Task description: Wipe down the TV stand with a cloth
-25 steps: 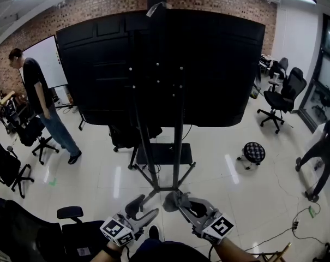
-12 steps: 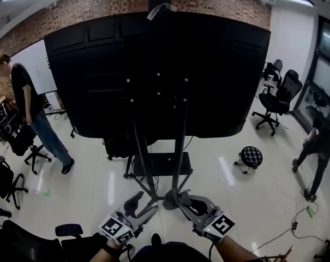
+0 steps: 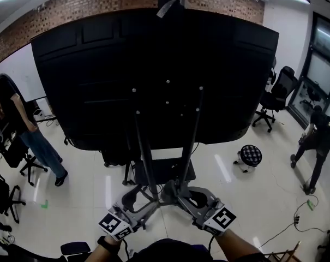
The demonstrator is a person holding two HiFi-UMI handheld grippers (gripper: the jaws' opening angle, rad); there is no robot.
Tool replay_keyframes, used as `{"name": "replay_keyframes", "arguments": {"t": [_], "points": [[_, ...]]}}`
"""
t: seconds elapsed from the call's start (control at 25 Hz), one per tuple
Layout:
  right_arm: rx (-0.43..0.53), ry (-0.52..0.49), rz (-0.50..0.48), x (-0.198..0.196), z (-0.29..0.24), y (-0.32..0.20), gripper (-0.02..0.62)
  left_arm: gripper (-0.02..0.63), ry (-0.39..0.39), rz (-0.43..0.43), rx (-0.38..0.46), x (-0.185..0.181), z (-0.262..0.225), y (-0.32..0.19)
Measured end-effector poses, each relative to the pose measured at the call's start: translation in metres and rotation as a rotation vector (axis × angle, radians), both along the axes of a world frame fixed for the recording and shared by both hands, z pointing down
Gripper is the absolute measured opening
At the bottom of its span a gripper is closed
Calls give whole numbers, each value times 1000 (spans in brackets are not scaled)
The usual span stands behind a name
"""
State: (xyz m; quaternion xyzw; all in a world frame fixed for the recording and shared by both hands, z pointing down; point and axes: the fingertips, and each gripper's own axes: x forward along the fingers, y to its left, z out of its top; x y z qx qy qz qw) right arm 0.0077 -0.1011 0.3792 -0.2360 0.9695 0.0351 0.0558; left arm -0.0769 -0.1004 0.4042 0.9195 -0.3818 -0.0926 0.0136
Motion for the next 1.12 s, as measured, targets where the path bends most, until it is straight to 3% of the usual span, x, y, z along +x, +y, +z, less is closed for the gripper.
{"name": "replay_keyframes", "arguments": {"t": [0.24, 0.6, 0.92, 1.12], "points": [[96, 43, 12, -12, -36, -29, 51, 336, -5, 45, 74, -6, -30, -26], [376, 135, 52, -13, -152, -81, 51, 336, -15, 81, 227, -7, -127, -62], [582, 198, 110, -8, -282, -141, 49, 337, -111, 141, 394, 21, -237, -82], [624, 185, 149, -8, -352, -168, 49, 337, -168, 155, 465, 35, -286, -93]]}}
